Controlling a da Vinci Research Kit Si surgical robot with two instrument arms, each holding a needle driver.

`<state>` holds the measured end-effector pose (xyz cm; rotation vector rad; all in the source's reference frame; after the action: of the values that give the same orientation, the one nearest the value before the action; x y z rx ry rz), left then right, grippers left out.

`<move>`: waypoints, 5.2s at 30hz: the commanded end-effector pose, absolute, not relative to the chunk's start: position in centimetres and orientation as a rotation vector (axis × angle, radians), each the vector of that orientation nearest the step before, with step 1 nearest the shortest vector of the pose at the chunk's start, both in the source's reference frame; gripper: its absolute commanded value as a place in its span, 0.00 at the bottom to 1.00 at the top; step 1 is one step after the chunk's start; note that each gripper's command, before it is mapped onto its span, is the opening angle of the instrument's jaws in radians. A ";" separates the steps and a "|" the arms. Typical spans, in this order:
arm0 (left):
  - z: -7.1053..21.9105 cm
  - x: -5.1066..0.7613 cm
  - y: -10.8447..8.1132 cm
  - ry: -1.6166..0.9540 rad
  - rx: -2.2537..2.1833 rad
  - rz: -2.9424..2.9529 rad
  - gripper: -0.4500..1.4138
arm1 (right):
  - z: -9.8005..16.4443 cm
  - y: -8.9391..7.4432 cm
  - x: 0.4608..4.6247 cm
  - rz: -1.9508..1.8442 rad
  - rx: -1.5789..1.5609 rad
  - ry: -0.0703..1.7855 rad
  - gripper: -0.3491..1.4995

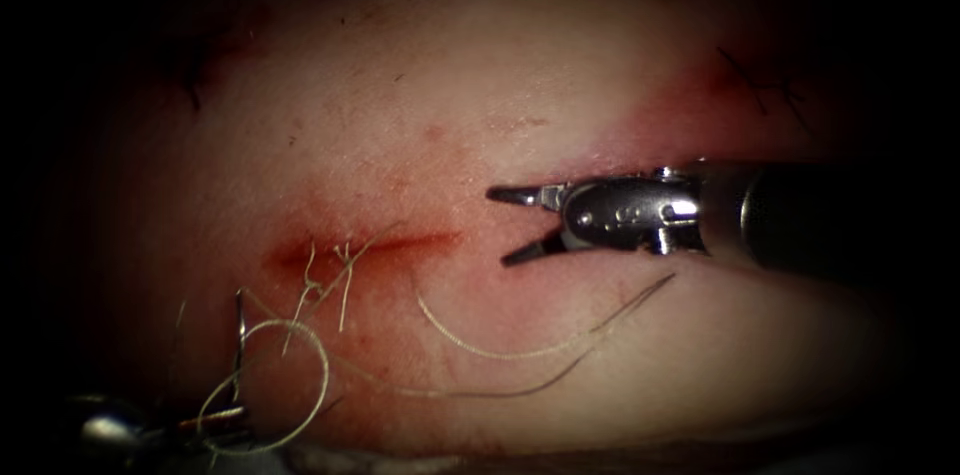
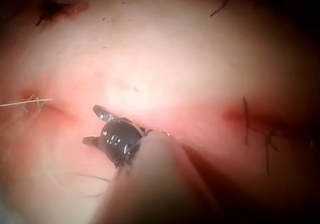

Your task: Wound Closure

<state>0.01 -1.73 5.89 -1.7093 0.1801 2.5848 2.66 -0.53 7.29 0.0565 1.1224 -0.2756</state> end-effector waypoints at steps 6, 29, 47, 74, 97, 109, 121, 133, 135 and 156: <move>6.0 -0.09 -1.8 0.172 -1.710 2.581 0.00 | 7.3 -0.8 2.88 -0.378 0.021 1.148 0.65; 5.9 -0.06 -1.7 0.160 -1.715 2.578 0.00 | 7.6 -1.2 3.79 -0.412 -0.038 1.116 0.57; 5.9 -0.01 -1.7 0.152 -1.726 2.576 0.00 | 7.0 -2.1 3.13 -0.301 0.136 1.109 0.00; 6.0 0.06 -1.5 0.158 -1.709 2.578 0.00 | 5.5 -2.7 2.63 -0.021 0.174 1.054 0.97; 6.1 0.29 -1.0 0.230 -1.652 2.558 0.00 | 4.5 -1.0 0.88 0.301 0.432 1.425 0.99; 6.3 0.44 -0.9 0.253 -1.650 2.573 0.00 | 3.6 -1.8 -0.16 0.183 0.737 1.484 0.99; 6.3 0.38 -1.0 0.261 -1.633 2.571 0.00 | 4.3 -1.7 1.28 0.241 0.487 1.269 0.99; 6.3 0.37 -1.1 0.260 -1.631 2.577 0.00 | 4.8 -1.5 2.72 0.171 0.330 1.231 0.99; 6.3 0.38 -1.1 0.254 -1.630 2.573 0.00 | 5.1 -1.3 2.92 0.167 0.293 1.222 0.99; 6.3 0.39 -1.1 0.256 -1.630 2.574 0.00 | 6.5 -1.1 3.33 0.103 0.105 1.155 0.99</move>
<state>0.44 -1.02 6.27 -1.6291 0.2615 2.5756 3.28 -1.10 6.45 0.0901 1.1496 0.0975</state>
